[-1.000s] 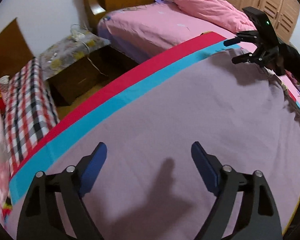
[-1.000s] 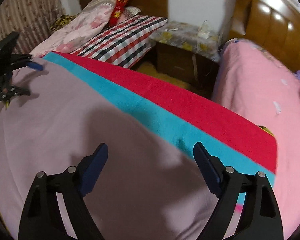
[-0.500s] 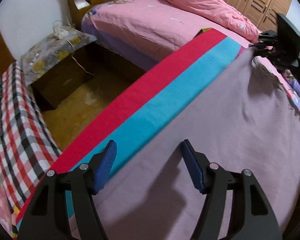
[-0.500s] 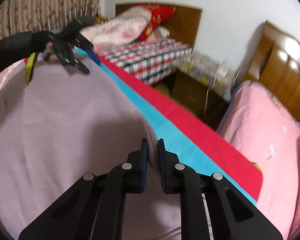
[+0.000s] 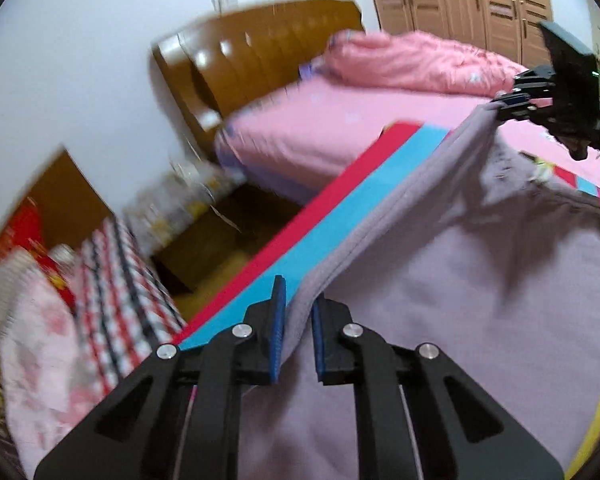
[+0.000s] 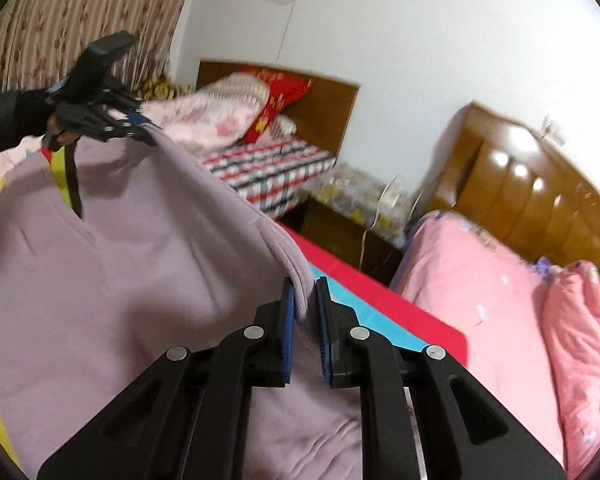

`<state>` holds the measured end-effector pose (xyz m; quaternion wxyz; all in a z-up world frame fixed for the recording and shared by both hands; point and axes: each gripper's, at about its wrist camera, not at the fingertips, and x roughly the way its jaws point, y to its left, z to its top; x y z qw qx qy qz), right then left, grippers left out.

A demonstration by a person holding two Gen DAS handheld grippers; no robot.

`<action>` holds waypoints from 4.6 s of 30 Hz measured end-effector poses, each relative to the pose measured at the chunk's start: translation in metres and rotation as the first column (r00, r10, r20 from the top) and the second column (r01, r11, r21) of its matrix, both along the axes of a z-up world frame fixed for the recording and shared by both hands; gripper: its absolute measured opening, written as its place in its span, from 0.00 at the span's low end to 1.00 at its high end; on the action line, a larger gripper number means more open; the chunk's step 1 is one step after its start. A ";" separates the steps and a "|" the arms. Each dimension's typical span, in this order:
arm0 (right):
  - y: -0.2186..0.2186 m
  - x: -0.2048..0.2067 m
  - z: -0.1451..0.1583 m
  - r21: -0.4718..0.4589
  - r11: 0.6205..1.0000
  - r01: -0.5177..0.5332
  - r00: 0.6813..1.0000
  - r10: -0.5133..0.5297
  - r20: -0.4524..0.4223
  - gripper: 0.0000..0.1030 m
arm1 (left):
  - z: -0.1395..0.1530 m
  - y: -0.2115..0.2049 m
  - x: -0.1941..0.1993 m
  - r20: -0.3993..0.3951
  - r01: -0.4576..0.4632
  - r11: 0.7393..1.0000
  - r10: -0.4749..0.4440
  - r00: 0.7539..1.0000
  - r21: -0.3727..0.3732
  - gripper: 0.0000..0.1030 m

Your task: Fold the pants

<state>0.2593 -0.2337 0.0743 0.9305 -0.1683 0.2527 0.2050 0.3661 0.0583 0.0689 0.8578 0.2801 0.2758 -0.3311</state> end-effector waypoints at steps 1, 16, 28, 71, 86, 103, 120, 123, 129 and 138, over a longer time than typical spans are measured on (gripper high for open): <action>0.002 -0.018 0.006 0.007 1.000 0.006 1.000 -0.006 0.013 0.14 | 0.008 0.002 -0.026 0.030 0.000 1.000 0.000 1.000 -0.007 0.12; 0.005 -0.157 -0.107 0.079 0.970 0.232 0.939 -0.202 -0.280 0.38 | -0.122 0.009 -0.214 -0.236 -0.203 0.973 0.174 0.956 -0.105 0.16; -0.032 -0.206 -0.089 0.497 0.692 0.524 0.835 -0.303 -0.458 0.73 | -0.113 0.063 -0.260 -0.501 -0.550 0.653 0.289 0.816 -0.520 0.98; -0.108 -0.155 -0.118 0.498 0.470 0.729 0.678 -0.396 -0.619 0.15 | -0.123 0.061 -0.168 -0.691 -0.758 0.542 0.388 0.609 -0.363 0.05; -0.087 -0.240 -0.056 0.606 0.512 0.609 0.793 -0.404 -0.455 0.13 | -0.060 0.104 -0.266 -0.446 -0.603 0.598 0.409 0.796 -0.528 0.06; -0.088 -0.266 -0.131 0.573 0.434 0.695 0.719 -0.381 -0.582 0.11 | -0.122 0.098 -0.280 -0.527 -0.667 0.640 0.442 0.726 -0.381 0.06; -0.070 -0.268 -0.085 0.545 0.532 0.648 0.761 -0.479 -0.437 0.15 | -0.120 0.098 -0.294 -0.465 -0.644 0.610 0.452 0.762 -0.462 0.11; -0.072 -0.264 -0.101 0.502 0.534 0.681 0.732 -0.490 -0.473 0.15 | -0.136 0.098 -0.288 -0.492 -0.663 0.609 0.457 0.741 -0.435 0.13; -0.074 -0.267 -0.121 0.486 0.533 0.693 0.721 -0.500 -0.480 0.13 | -0.143 0.099 -0.291 -0.465 -0.652 0.617 0.464 0.754 -0.441 0.15; -0.083 -0.274 -0.121 0.475 0.511 0.716 0.697 -0.495 -0.518 0.75 | -0.141 0.101 -0.298 -0.468 -0.658 0.616 0.470 0.748 -0.432 0.31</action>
